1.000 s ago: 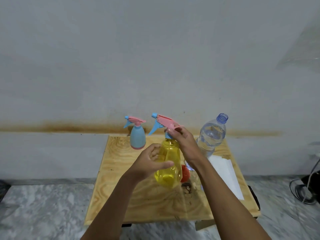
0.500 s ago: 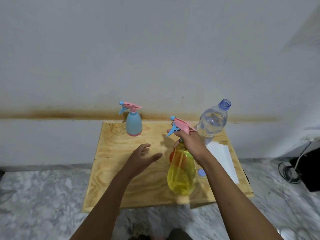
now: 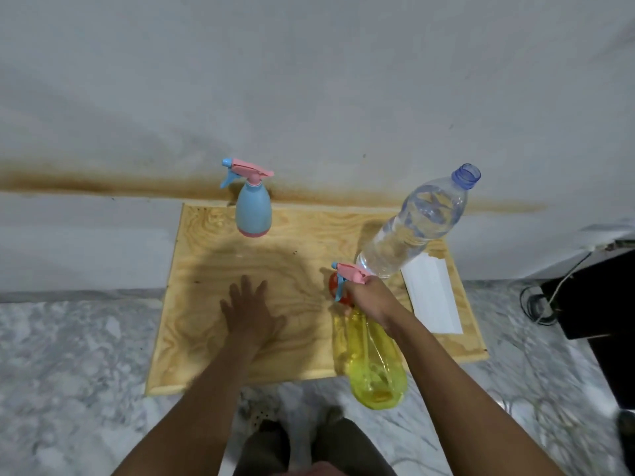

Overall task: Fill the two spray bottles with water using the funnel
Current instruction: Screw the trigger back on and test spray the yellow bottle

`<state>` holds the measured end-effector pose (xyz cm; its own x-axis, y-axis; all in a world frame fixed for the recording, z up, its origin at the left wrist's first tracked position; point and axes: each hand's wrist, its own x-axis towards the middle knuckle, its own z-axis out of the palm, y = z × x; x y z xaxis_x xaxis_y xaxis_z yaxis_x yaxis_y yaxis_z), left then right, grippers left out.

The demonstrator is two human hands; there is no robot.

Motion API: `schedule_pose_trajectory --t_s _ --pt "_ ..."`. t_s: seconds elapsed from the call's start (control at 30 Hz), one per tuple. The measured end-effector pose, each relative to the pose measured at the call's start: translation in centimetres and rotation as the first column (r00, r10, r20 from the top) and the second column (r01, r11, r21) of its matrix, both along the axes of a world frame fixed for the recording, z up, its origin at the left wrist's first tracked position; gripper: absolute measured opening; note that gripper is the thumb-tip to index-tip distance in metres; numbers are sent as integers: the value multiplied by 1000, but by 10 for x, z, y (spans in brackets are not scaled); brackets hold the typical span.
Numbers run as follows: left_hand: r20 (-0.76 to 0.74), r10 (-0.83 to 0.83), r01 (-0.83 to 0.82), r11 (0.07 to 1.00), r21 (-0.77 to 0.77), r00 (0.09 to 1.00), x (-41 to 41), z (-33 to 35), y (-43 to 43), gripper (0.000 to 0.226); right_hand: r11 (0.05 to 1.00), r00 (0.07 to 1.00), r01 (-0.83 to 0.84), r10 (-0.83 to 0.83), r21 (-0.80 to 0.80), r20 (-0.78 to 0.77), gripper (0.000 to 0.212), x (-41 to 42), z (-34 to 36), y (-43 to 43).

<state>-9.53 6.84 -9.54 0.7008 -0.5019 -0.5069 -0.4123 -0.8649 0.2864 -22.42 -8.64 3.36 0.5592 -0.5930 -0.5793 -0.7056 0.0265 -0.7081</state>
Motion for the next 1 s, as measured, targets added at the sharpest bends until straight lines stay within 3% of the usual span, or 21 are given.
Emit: schedule_pose_trajectory --t_s 0.23,0.53,0.77,0.87,1.0 --pt "-43 33 -33 999 5 999 2 -1 -3 100 999 998 -18 15 -50 -56 16 6 -1 5" --pt "-59 27 -29 999 -33 998 1 -1 1 100 994 997 -79 80 -70 2 24 7 -1 9" --pt "-70 35 -37 999 -37 997 2 -2 1 100 986 994 -91 82 -140 -66 29 6 -6 3" --pt "-66 42 -45 998 -48 997 2 -2 1 100 983 990 -107 91 -147 -112 20 9 -7 1" --pt "-60 39 -42 998 -46 997 1 -1 1 100 959 969 -225 202 -173 -142 25 14 -8 1"
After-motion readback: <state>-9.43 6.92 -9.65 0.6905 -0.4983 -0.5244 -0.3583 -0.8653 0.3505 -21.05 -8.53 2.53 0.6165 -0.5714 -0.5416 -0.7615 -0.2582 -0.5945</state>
